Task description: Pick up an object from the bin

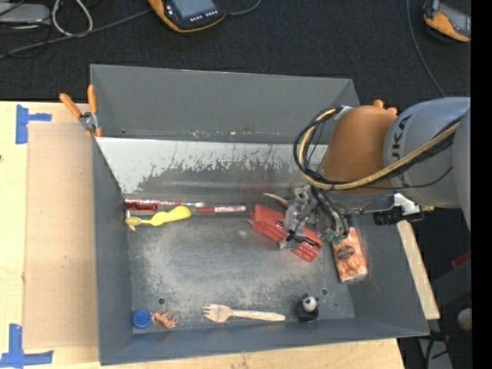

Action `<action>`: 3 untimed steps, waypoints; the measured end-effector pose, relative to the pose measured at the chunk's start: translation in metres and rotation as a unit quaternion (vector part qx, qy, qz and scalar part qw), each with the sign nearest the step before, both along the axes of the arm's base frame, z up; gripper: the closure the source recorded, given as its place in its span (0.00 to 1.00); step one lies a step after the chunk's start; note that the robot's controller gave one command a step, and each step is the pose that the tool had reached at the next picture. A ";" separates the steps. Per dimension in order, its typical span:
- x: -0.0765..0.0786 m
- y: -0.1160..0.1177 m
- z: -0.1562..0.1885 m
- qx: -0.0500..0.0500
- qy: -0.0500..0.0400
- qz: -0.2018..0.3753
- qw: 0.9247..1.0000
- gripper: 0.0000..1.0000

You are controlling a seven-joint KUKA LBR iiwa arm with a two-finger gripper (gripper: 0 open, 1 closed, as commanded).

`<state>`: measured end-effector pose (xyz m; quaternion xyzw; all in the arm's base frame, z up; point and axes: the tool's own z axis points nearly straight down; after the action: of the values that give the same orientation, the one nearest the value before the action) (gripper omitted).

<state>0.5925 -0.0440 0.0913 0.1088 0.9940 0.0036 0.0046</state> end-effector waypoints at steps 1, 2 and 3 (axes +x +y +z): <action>0.002 0.000 0.003 0.000 -0.001 0.013 1.000 1.00; -0.030 -0.019 -0.004 0.000 -0.021 0.031 0.999 1.00; 0.004 -0.004 -0.008 -0.003 -0.012 0.068 0.998 1.00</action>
Offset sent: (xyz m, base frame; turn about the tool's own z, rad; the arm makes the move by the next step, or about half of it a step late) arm -0.0562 -0.0307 -0.0213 -0.0935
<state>0.5965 -0.0484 0.0832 0.0411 0.9990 0.0021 0.0166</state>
